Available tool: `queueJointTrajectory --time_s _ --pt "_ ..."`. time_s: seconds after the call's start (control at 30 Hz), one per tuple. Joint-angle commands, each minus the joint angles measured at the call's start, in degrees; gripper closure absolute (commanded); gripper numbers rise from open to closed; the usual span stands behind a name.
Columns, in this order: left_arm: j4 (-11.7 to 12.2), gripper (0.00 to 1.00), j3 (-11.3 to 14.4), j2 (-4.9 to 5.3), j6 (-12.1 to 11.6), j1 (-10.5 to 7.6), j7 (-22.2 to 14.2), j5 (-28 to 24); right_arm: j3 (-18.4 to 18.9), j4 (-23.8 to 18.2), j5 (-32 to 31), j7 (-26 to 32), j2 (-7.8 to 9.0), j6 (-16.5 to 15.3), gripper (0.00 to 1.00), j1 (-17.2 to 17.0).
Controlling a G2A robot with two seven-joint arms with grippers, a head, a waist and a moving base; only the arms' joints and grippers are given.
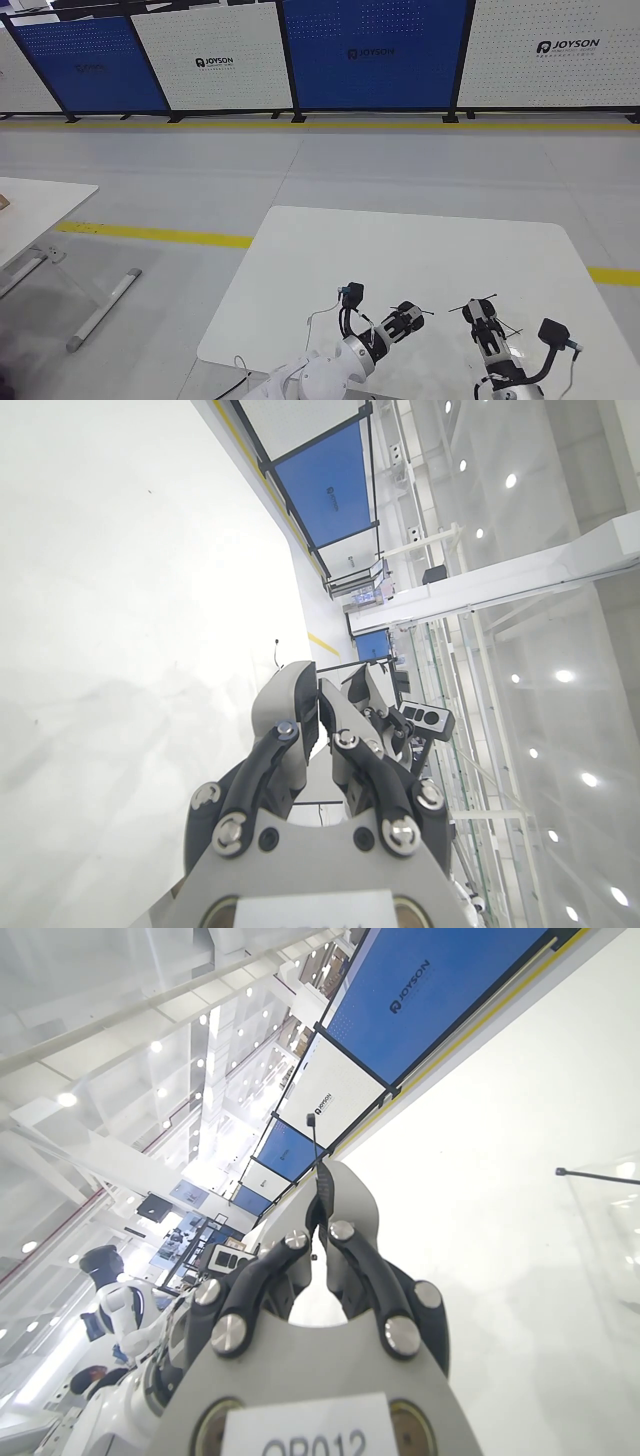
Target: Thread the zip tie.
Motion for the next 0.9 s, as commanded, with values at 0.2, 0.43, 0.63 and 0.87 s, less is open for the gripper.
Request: queueJointTrajectory --time_s 0.2,0.43,0.63,0.87 --pt "0.02 1.00 -0.10 -0.02 -0.35 0.09 0.00 -0.23 0.88 1.67 2.23 2.96 0.24 -4.00 1.00 -0.92" --pt "-0.69 1.00 -1.07 0.52 -2.14 0.96 -4.30 0.86 1.01 3.16 3.41 0.28 0.15 -8.03 1.00 -2.11" --pt "-0.69 1.00 -1.07 0.52 -2.14 0.96 -4.30 0.86 1.01 3.16 3.41 0.28 0.15 -8.03 1.00 -2.11" --pt "-0.69 1.00 -1.07 0.52 -2.14 0.96 -4.30 0.86 -1.44 3.37 1.66 1.02 -0.09 -6.05 1.00 -0.72"
